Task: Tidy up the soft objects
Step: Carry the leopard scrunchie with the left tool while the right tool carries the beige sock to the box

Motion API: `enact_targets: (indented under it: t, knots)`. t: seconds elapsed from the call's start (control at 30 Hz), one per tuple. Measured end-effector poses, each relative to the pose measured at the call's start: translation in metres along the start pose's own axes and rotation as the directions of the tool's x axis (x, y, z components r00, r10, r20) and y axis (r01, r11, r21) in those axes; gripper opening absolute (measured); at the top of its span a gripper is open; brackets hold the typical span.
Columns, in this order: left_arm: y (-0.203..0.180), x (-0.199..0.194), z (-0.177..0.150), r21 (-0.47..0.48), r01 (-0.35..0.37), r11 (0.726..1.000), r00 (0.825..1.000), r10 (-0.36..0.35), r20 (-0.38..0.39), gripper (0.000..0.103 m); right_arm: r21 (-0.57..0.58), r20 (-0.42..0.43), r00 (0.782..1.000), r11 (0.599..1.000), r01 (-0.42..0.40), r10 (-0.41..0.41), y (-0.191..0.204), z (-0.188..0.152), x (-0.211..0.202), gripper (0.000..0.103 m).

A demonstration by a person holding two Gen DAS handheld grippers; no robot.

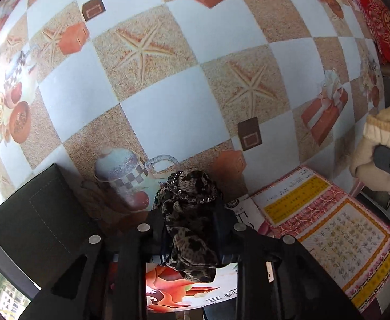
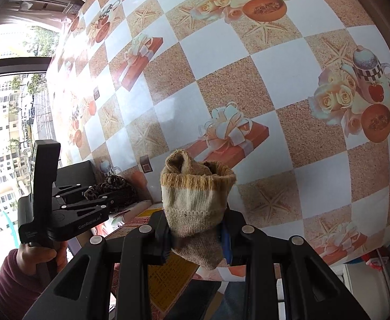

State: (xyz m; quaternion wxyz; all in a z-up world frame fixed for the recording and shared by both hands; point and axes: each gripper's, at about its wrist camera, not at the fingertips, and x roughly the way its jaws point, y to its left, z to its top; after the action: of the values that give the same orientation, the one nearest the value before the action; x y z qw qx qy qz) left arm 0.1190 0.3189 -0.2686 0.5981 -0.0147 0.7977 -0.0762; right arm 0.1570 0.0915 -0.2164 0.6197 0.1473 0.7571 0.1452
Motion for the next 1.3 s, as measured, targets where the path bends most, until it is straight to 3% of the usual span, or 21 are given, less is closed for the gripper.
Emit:
enact_targets:
  t: [0.1,0.23,0.53,0.83,1.07,1.3]
  knots:
    - [0.007,-0.021,-0.012,-0.049,0.029,0.998,0.994,-0.023,0.109,0.027,-0.017,0.038,0.999,1.000,0.010,-0.010,0.007,-0.001,-0.012,0.031]
    - [0.012,-0.051,-0.029,-0.084,0.063,0.994,0.972,-0.043,0.229,0.027,-0.068,0.075,0.997,0.997,0.027,-0.022,0.023,-0.004,-0.028,0.031]
    - [0.019,-0.104,-0.054,-0.081,0.094,0.992,0.925,-0.057,0.375,0.028,-0.191,0.144,0.989,0.979,0.068,-0.041,0.066,-0.035,-0.069,0.031]
    - [0.019,-0.135,-0.115,-0.105,0.155,0.982,0.888,-0.092,0.451,0.028,-0.305,0.153,0.987,0.947,0.102,-0.057,0.116,-0.088,-0.086,0.031]
    - [0.040,-0.139,-0.156,-0.161,0.198,0.967,0.869,-0.098,0.484,0.028,-0.418,0.114,0.991,0.902,0.106,-0.064,0.169,-0.121,-0.065,0.031]
    - [0.086,-0.134,-0.194,-0.269,0.213,0.939,0.858,-0.048,0.512,0.028,-0.538,0.064,0.995,0.837,0.100,-0.078,0.229,-0.140,-0.030,0.031]
